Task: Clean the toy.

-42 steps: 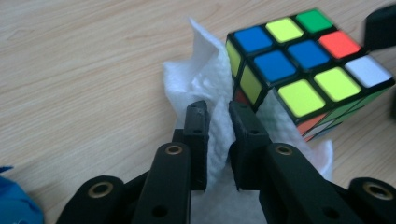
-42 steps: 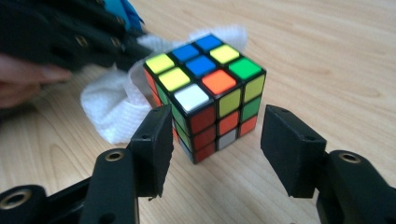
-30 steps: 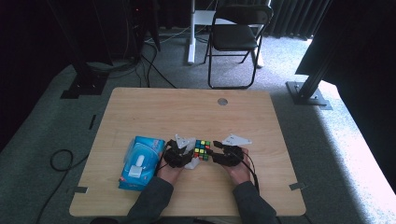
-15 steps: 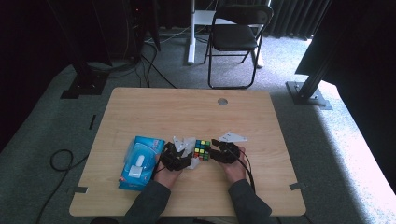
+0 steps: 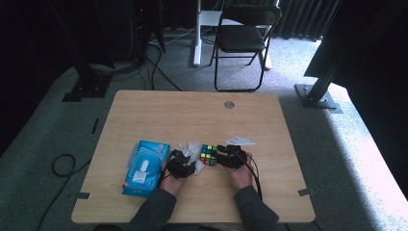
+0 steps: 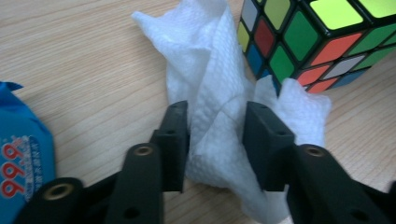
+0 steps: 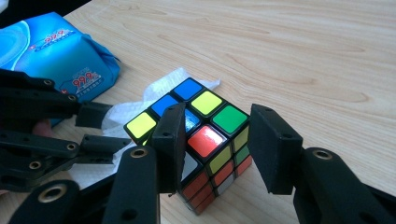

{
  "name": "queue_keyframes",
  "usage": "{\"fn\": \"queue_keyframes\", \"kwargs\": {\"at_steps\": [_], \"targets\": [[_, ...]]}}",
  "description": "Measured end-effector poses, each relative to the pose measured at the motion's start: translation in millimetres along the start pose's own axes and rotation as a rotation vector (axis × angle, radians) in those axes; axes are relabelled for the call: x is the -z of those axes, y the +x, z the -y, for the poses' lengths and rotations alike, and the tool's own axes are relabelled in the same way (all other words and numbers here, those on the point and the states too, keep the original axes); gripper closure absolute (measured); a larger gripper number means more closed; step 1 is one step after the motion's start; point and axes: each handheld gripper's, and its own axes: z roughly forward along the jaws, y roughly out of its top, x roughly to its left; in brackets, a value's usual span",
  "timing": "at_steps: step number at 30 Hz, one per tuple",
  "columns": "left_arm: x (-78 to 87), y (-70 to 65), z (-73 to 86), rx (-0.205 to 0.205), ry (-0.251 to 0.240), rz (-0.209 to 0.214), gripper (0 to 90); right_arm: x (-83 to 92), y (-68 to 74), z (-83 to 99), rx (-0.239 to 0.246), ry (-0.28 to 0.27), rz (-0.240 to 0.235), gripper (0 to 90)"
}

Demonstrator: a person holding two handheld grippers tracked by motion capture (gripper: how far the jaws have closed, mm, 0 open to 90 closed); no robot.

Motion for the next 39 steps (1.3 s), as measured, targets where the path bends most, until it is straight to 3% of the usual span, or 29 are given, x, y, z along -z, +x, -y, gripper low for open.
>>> {"fn": "queue_keyframes", "kwargs": {"at_steps": [3,5,11,17,32,39], "targets": [[-1.4,-0.4,-2.2,-0.001,0.003,0.016,75.5,-1.0,-1.4,-1.7,0.005,0.004,-0.005,60.0],[-2.6,1.1,-3.7,0.021,0.003,0.025,79.6,-1.4,-2.3,-2.8,0.009,0.005,-0.007,61.8],[-3.2,2.9,-4.7,0.04,0.006,0.033,81.5,-1.8,-3.8,-6.9,0.02,0.019,0.004,66.0],[-4.1,5.3,-7.2,0.067,0.002,0.055,83.7,-3.9,-5.3,-8.4,-0.011,0.018,0.005,68.4],[19.4,13.8,-25.0,0.09,-0.154,0.13,85.5,-3.9,-5.1,-6.5,-0.049,0.01,0.017,67.2],[17.7,13.7,-33.2,0.077,-0.167,0.144,85.4,-3.9,-4.8,-6.0,-0.051,0.007,0.015,68.3]]}}
